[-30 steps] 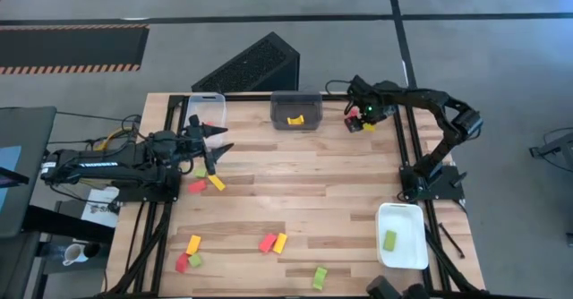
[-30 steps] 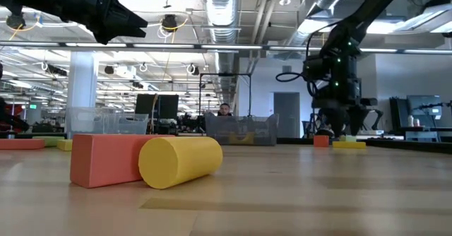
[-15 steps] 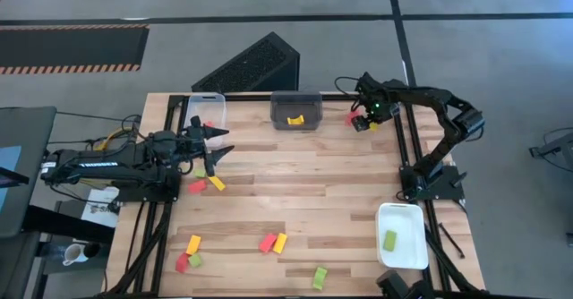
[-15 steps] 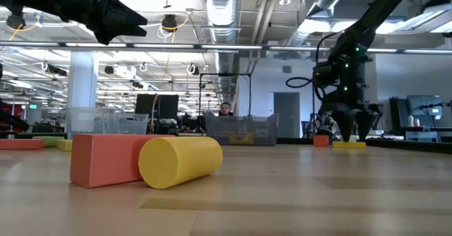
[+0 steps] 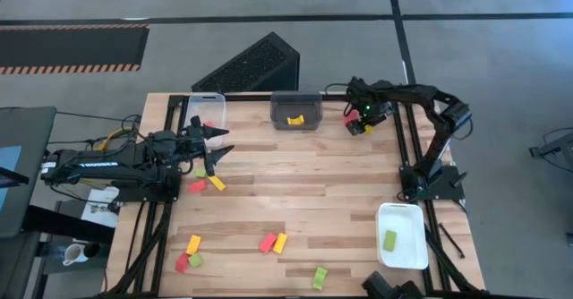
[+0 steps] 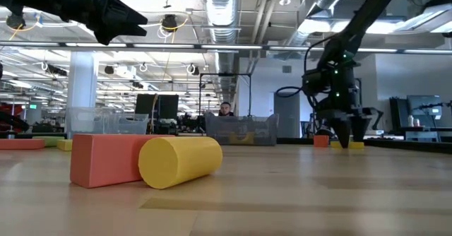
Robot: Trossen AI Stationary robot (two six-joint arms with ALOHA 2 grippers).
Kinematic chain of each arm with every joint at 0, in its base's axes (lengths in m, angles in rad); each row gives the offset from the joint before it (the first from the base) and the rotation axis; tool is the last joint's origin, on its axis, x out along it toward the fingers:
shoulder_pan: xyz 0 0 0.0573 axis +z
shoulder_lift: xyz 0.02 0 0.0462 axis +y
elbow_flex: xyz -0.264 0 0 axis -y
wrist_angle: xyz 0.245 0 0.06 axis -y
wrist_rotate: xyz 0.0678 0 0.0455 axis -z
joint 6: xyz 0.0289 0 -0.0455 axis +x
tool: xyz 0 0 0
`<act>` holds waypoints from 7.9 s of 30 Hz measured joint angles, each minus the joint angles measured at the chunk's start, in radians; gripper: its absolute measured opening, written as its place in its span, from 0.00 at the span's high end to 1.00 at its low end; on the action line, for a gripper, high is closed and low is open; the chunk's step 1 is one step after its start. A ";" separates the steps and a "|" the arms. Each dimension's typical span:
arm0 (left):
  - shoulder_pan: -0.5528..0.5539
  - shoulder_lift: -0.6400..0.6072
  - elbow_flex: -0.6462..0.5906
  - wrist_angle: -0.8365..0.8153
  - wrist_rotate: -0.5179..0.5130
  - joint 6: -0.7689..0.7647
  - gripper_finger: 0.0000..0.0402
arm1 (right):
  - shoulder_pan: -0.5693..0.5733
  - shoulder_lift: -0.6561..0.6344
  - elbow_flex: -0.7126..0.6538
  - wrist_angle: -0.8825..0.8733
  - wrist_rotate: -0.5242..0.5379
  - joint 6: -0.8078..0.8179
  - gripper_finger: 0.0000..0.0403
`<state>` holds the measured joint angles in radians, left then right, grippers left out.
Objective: Sort & place blocks by color
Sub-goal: Put the top right yellow block into the black bin, then put the pink block into the transparent bin, then put the yellow block into the black bin
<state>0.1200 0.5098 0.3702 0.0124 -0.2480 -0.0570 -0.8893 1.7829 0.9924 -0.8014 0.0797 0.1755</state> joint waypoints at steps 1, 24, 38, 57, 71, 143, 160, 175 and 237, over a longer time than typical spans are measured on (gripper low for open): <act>0.000 0.000 0.000 0.000 0.001 0.000 0.39 | 0.007 0.005 0.003 -0.003 0.005 -0.001 0.29; 0.000 0.000 0.000 -0.006 0.004 0.006 0.39 | 0.110 -0.124 -0.004 -0.100 -0.012 -0.003 0.82; 0.000 0.000 0.000 0.007 -0.004 -0.003 0.39 | 0.341 -0.339 0.038 0.165 -0.050 0.105 0.81; 0.000 0.000 0.000 -0.027 0.007 -0.035 0.39 | 0.371 0.210 0.646 -0.010 -0.055 -0.018 0.67; 0.000 0.000 0.000 -0.067 0.028 -0.016 0.39 | 0.335 0.178 0.666 -0.057 -0.051 -0.008 0.40; -0.070 0.967 0.294 -1.089 0.271 -0.386 0.45 | 1.305 -0.124 0.213 0.528 0.237 0.280 0.44; -0.071 0.974 0.263 -1.017 0.339 -0.342 0.71 | 1.308 -0.124 0.213 0.522 0.234 0.288 0.44; -0.067 0.649 0.390 -0.994 0.221 -0.427 0.73 | 1.288 -0.124 0.213 0.519 0.235 0.288 0.44; 0.229 0.664 0.571 -0.959 0.337 -0.305 0.22 | 1.144 -0.124 0.213 0.550 0.207 0.324 0.44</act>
<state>0.3490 1.1734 0.9417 -0.9469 0.0894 -0.3616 0.2546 1.6588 1.2053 -0.2511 0.2871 0.5000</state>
